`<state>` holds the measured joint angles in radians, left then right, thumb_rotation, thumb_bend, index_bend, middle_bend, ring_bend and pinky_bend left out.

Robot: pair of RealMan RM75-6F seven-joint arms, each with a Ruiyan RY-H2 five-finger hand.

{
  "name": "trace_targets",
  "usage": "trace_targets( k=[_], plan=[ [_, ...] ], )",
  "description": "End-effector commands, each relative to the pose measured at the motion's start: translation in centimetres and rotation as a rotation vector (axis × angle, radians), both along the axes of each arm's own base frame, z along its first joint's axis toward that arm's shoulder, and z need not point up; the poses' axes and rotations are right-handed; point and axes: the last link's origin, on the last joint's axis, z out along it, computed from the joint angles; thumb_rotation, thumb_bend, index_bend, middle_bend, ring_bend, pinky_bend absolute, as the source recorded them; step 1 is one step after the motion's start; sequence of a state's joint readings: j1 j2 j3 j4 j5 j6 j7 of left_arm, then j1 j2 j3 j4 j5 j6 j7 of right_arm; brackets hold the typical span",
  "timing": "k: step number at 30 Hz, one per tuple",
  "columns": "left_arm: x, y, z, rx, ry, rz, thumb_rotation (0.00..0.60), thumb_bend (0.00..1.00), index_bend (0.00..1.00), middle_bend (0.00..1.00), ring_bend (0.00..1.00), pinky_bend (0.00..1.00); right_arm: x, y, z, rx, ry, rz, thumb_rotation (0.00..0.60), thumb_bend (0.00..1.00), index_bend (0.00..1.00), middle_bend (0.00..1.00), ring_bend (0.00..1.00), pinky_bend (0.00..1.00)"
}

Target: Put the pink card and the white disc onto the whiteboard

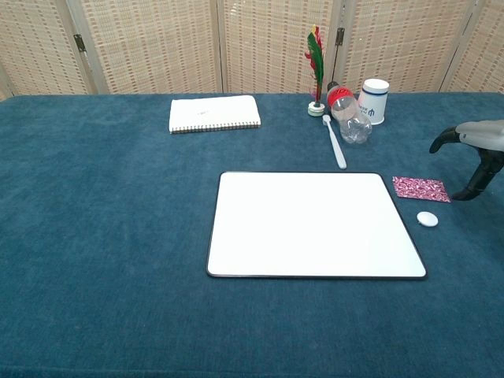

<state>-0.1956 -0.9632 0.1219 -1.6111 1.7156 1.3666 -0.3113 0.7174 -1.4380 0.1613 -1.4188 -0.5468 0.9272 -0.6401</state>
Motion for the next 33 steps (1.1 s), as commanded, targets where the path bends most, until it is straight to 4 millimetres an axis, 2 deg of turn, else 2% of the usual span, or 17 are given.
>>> trace_targets(
  k=[1,9,17,33],
  plan=[
    [0.0,0.0,0.0,0.001,0.0,0.002,0.6,0.25,0.13,0.05,0.05,0.19,0.2,-0.2,-0.3,0.01,0.013,-0.002,0.6,0.15,0.16,0.0,0.0,0.0],
    [-0.1,0.1,0.0,-0.003,0.001,0.002,0.6,0.25,0.13,0.05,0.05,0.19,0.7,-1.1,-1.9,0.036,0.031,0.0,0.6,0.18,0.21,0.0,0.0,0.0],
    [-0.2,0.2,0.1,-0.003,-0.003,0.009,0.6,0.25,0.13,0.05,0.05,0.19,0.9,-1.6,-3.8,0.052,0.049,0.008,0.6,0.18,0.22,0.0,0.0,0.0],
    [-0.5,0.4,0.1,-0.007,-0.009,0.02,0.6,0.25,0.13,0.05,0.05,0.19,0.3,-2.3,-4.5,0.052,0.046,-0.008,0.6,0.21,0.3,0.0,0.0,0.0]
  ],
)
